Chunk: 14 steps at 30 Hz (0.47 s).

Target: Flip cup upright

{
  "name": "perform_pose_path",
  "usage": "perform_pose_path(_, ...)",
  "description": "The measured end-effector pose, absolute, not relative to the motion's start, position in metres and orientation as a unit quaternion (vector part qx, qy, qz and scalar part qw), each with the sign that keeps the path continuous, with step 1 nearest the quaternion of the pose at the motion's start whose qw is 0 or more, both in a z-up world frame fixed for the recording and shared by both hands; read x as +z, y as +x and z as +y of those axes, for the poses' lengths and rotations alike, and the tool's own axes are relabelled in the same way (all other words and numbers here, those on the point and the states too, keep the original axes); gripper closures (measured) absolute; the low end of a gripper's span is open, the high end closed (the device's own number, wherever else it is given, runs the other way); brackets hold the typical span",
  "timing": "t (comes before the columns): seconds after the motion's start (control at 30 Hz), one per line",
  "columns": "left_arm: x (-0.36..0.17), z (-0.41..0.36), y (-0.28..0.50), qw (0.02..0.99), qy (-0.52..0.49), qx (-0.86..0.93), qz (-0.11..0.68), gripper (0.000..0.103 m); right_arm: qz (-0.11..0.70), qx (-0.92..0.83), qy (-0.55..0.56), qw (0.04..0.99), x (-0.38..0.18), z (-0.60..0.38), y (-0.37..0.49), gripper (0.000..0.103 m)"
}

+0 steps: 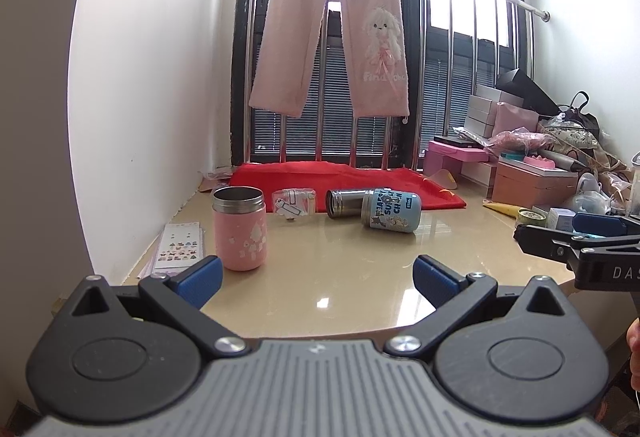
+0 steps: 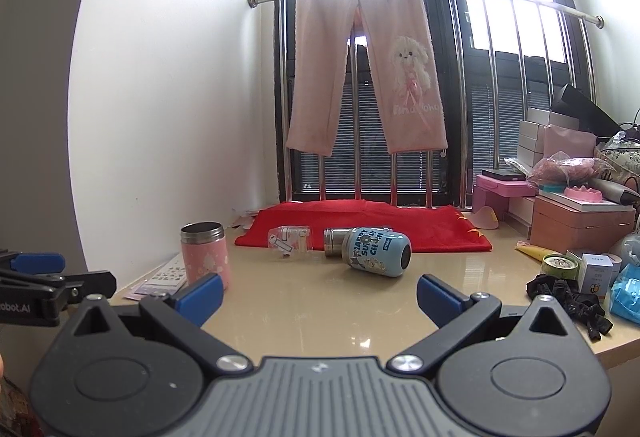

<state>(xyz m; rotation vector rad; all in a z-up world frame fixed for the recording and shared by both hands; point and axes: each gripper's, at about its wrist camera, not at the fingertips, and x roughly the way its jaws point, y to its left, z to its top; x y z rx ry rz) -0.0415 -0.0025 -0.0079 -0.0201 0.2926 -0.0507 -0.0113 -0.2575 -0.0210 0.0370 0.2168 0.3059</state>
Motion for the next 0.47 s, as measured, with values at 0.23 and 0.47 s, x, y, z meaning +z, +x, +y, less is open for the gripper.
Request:
perform_pose_path(0.23, -0.0089, 0.0011, -0.0415, 0.989, -0.014, -0.029, 0.144, 0.0, 0.108, 0.152, 0.018, 0.982, -0.0211, -0.2568, -0.0114, 0.0)
perform_pose_path(0.47, -0.0099, 0.0012, -0.0389, 0.988, -0.017, -0.029, 0.151, 0.0, 0.108, 0.152, 0.018, 0.982, -0.0208, -0.2565, -0.0115, 0.0)
